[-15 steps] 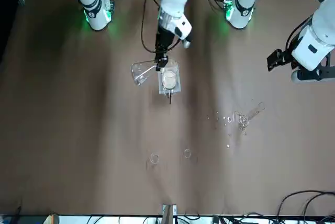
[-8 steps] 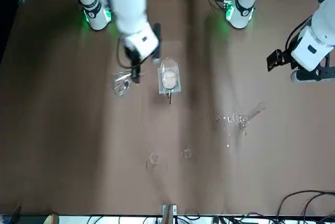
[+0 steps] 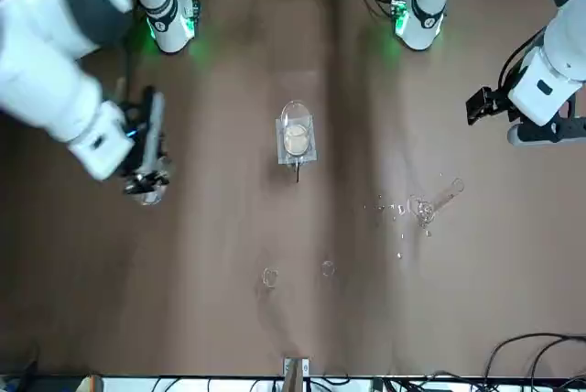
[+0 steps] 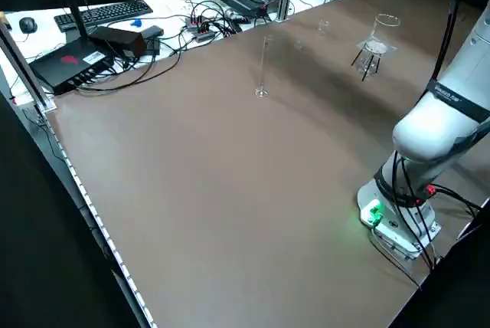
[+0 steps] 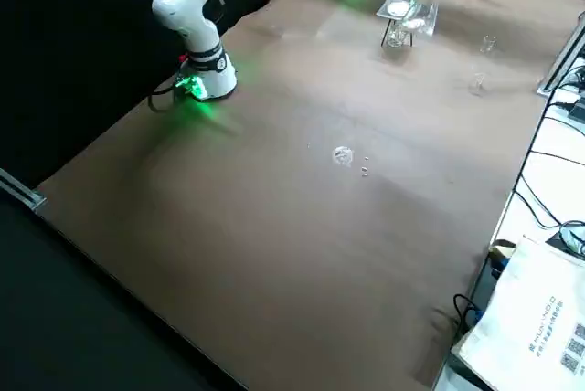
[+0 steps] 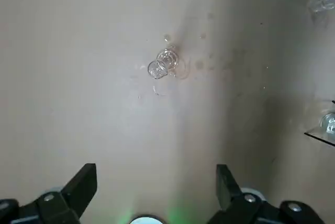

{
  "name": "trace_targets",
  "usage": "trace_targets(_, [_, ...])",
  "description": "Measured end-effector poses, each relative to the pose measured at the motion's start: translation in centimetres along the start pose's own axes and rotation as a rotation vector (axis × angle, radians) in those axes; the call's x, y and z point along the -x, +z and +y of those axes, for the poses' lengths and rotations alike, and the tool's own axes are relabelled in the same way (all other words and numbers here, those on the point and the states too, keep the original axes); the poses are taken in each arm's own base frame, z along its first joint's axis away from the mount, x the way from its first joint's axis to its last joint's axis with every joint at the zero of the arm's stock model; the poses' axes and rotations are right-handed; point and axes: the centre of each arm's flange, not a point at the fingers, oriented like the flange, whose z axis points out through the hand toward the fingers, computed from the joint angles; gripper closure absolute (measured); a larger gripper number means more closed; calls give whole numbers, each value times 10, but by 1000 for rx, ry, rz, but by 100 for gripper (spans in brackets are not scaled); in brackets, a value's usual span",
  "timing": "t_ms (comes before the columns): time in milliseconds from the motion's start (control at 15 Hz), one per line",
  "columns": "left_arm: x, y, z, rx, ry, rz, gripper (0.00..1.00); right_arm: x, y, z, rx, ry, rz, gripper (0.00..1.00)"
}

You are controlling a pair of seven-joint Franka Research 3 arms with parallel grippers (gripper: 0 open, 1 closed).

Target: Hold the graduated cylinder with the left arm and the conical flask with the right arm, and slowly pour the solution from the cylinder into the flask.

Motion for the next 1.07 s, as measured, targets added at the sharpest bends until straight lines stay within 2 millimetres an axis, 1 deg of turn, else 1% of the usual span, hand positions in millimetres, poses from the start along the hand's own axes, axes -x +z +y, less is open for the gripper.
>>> trace_targets(67, [0, 0, 0, 0, 0, 0, 0, 26, -3, 7, -5, -7, 35, 61])
trace_targets(200, [0, 0, 0, 0, 0, -1, 0, 72, -3, 17, -15, -19, 119, 61])
trace_targets(333, [0, 0, 0, 0, 0, -1, 0, 117, 9, 22, -31, -13, 201, 61])
trace_targets(400, [0, 1, 0, 0, 0, -1, 0, 141, 18, 23, -41, -5, 245, 61])
trace_targets(467, [0, 1, 0, 0, 0, -1, 0, 166, 30, 23, -50, -1, 293, 61])
trace_targets(600, [0, 1, 0, 0, 0, -2, 0, 215, 61, 22, -62, -9, 390, 61])
trace_targets(733, [0, 1, 0, 0, 0, -2, 0, 254, 95, 20, -66, -27, 466, 61])
trace_targets(933, [0, 1, 0, 0, -1, -2, 0, 300, 143, 15, -67, -46, 557, 61])
trace_targets(1067, [0, 1, 0, 0, -1, -2, 0, 322, 168, 10, -81, -56, 597, 61])
